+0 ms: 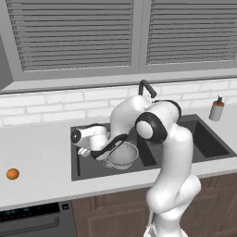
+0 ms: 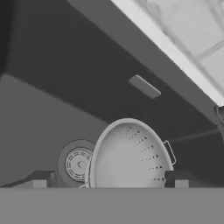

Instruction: Put the colander in the sink, put the tangerine in the colander, and turn on the sink faucet and pour water over the colander.

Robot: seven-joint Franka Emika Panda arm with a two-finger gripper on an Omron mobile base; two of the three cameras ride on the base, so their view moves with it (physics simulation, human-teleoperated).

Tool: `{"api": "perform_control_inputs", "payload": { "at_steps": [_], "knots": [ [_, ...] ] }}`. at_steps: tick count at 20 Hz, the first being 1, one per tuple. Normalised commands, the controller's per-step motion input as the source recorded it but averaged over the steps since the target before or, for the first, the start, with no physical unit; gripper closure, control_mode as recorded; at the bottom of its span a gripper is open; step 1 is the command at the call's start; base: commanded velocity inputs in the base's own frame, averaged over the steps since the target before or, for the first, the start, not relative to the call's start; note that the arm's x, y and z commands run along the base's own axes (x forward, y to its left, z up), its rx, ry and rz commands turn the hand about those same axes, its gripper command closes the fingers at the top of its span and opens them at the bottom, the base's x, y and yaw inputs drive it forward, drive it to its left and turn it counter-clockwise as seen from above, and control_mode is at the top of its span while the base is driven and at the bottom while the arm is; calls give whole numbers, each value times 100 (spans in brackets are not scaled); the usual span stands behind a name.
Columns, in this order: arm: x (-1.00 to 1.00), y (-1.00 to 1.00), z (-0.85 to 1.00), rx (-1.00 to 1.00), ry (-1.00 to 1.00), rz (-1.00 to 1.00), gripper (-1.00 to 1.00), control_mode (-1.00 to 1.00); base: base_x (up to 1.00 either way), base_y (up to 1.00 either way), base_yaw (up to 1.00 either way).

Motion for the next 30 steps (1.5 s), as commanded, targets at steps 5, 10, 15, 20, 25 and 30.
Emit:
{"api": "perform_control_inputs", "payload": {
  "at_steps": [5,10,15,20,25,30],
  "knots": [
    [-21,17,100,26,-31,0,-100,-100,0,0,0],
    [0,16,100,32,-24,0,-100,-100,0,0,0],
    [11,19,100,30,-12,2,-100,-100,0,0,0],
    [3,27,100,28,4,6,-100,-100,0,0,0],
    [0,27,100,23,36,7,-100,-100,0,0,0],
    [0,25,100,14,49,9,-100,-100,0,0,0]
  ]
}}
